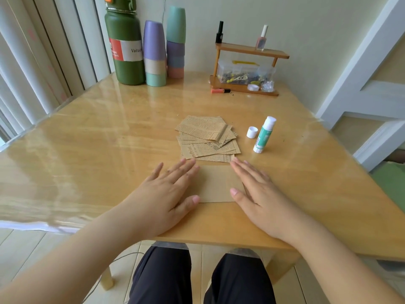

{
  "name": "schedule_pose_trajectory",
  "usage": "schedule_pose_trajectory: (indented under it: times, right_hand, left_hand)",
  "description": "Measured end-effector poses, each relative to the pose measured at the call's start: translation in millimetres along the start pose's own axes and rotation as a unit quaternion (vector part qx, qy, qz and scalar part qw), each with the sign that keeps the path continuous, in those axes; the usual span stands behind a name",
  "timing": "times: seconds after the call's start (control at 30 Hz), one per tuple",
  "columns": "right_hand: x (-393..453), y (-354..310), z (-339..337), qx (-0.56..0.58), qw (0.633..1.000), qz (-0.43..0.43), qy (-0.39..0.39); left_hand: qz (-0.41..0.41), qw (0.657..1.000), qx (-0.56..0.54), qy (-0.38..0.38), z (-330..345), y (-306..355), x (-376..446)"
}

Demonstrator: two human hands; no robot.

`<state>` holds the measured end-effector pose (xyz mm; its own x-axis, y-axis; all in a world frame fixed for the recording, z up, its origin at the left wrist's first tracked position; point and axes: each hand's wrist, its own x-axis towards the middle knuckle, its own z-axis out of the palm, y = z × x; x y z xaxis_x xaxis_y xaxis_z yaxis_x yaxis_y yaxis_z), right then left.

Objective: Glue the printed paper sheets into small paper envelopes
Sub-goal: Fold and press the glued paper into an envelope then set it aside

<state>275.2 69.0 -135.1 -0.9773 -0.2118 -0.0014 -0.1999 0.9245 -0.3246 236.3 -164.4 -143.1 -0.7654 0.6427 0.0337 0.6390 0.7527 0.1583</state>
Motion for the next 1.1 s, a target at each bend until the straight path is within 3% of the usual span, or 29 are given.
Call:
schedule_pose_trajectory:
  times: [0.17, 0.37, 0.57, 0.7, 0.8, 0.87, 1.0, 1.1]
  right_hand:
    - [-13, -13, 5, -0.032, 0.998, -0.035, -0.037]
    - [-43, -26, 5, -0.055, 0.995, -0.066, -0.053]
    - [-56, -41, 1, -0.033, 0.996, -0.080, 0.002]
    - [-47, -51, -10, 0.106, 0.993, -0.011, 0.052]
    - [-20, -51, -19, 0.325, 0.938, 0.047, 0.114]
    - [5, -49, -23, 0.403, 0.903, 0.058, 0.140]
    - [57, -53, -19, 0.444, 0.880, 0.091, 0.143]
    - [90, -50, -14, 0.412, 0.891, 0.109, 0.159]
  left_hand:
    - [0.037, 0.999, -0.032, 0.003, 5, 3, -15]
    - [0.129, 0.982, 0.014, 0.134, 17, 0, -48]
    - [0.171, 0.961, -0.044, 0.212, 2, 3, -54]
    - [0.020, 0.933, -0.245, 0.262, -20, 6, -52]
    - [-0.089, 0.853, -0.444, 0.261, -39, 2, -38]
    - [-0.123, 0.800, -0.542, 0.227, -48, -10, -25]
    - [-0.211, 0.738, -0.606, 0.208, -50, -47, 5]
    - [-0.288, 0.714, -0.595, 0.230, -50, -79, 24]
